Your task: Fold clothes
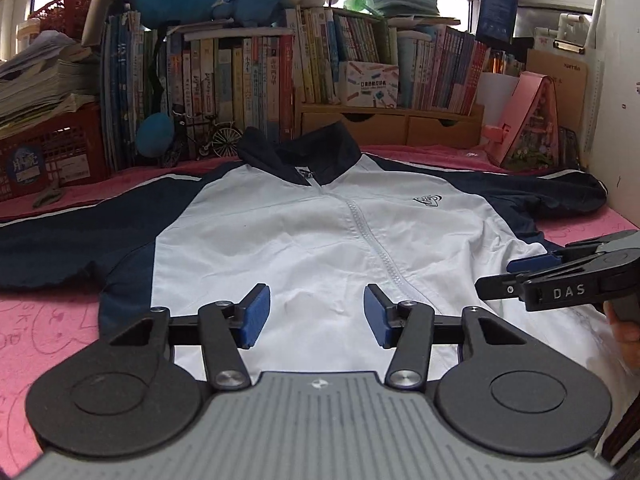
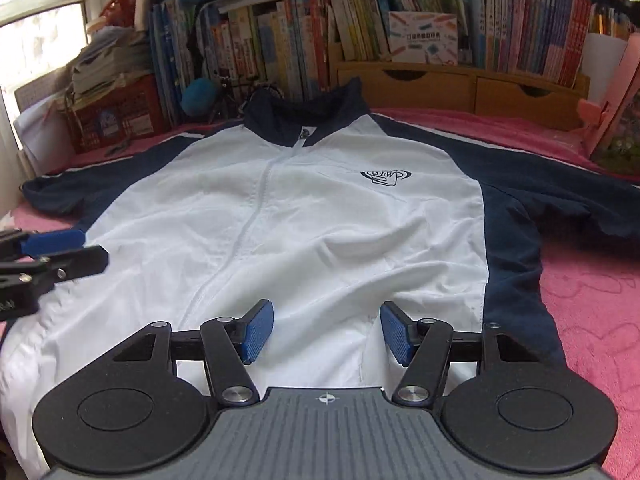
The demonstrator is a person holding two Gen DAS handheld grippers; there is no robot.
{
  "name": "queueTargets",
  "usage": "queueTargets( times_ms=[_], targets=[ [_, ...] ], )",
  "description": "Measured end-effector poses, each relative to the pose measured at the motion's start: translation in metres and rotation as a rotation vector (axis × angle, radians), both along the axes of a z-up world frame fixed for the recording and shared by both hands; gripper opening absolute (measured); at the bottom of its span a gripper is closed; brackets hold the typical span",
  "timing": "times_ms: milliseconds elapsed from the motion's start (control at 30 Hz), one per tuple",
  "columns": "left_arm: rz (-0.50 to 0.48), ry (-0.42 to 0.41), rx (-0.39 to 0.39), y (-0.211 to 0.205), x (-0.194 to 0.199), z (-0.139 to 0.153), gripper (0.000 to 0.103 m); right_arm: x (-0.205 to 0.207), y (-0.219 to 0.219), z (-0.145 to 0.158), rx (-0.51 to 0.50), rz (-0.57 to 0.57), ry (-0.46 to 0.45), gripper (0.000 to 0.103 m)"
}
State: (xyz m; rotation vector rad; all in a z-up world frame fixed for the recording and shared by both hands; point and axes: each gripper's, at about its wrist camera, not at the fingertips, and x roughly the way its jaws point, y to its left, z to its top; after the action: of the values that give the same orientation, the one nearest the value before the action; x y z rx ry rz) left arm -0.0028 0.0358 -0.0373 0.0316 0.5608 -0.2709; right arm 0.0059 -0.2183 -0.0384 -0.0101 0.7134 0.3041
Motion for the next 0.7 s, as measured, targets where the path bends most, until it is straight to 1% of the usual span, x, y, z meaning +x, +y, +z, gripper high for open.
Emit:
queueTargets(
  times_ms=[33, 100, 133, 167, 200, 233, 267, 333, 367, 400, 433, 467, 500, 533, 600, 667, 700],
  targets=[
    [-0.003, 0.01, 0.003, -0.001, 0.014, 0.0, 0.044, 0.005, -0.001, 0.007, -0.006, 0.005, -0.006, 0.05],
    [-0.002, 0.01, 0.016, -0.002, 0.04, 0.002, 0.044, 0.008, 0.006, 0.022, -0.033, 0.051, -0.083, 0.051],
    [-0.007, 0.007, 0.023, -0.002, 0.052, 0.003, 0.044, 0.009, 0.01, 0.03, -0.047, 0.077, -0.127, 0.052],
    [-0.006, 0.005, 0.034, -0.004, 0.065, 0.003, 0.044, 0.01, 0.014, 0.038, -0.062, 0.102, -0.171, 0.057],
    [-0.002, 0.003, 0.048, -0.006, 0.079, 0.002, 0.044, 0.011, 0.018, 0.045, -0.076, 0.128, -0.214, 0.058],
    [0.01, 0.008, 0.065, -0.008, 0.093, -0.001, 0.044, 0.02, 0.027, 0.045, -0.104, 0.146, -0.229, 0.058],
    [0.025, 0.016, 0.085, -0.009, 0.107, -0.004, 0.044, 0.036, 0.039, 0.041, -0.134, 0.158, -0.226, 0.057],
    [0.055, 0.033, 0.124, -0.013, 0.136, -0.011, 0.044, 0.081, 0.062, 0.025, -0.181, 0.169, -0.175, 0.045],
    [0.07, 0.042, 0.143, -0.015, 0.15, -0.014, 0.044, 0.101, 0.07, 0.016, -0.19, 0.164, -0.144, 0.033],
    [0.089, 0.061, 0.142, -0.014, 0.163, -0.017, 0.044, 0.124, 0.076, 0.006, -0.187, 0.142, -0.105, 0.027],
    [0.11, 0.084, 0.131, -0.011, 0.175, -0.02, 0.044, 0.149, 0.08, -0.004, -0.182, 0.114, -0.061, 0.025],
    [0.13, 0.088, 0.11, -0.007, 0.186, -0.022, 0.048, 0.171, 0.082, -0.012, -0.169, 0.088, -0.025, 0.024],
    [0.142, 0.087, 0.098, -0.004, 0.195, -0.023, 0.049, 0.186, 0.083, -0.018, -0.156, 0.068, -0.012, 0.023],
    [0.149, 0.086, 0.099, -0.003, 0.204, -0.023, 0.05, 0.199, 0.084, -0.021, -0.161, 0.047, -0.019, 0.023],
    [0.162, 0.087, 0.101, -0.003, 0.218, -0.024, 0.055, 0.225, 0.088, -0.025, -0.185, 0.003, -0.044, 0.023],
    [0.173, 0.089, 0.103, -0.002, 0.232, -0.025, 0.057, 0.245, 0.089, -0.027, -0.202, -0.019, -0.065, 0.023],
    [0.176, 0.091, 0.103, -0.001, 0.239, -0.025, 0.06, 0.253, 0.09, -0.028, -0.219, -0.028, -0.073, 0.023]
  ],
)
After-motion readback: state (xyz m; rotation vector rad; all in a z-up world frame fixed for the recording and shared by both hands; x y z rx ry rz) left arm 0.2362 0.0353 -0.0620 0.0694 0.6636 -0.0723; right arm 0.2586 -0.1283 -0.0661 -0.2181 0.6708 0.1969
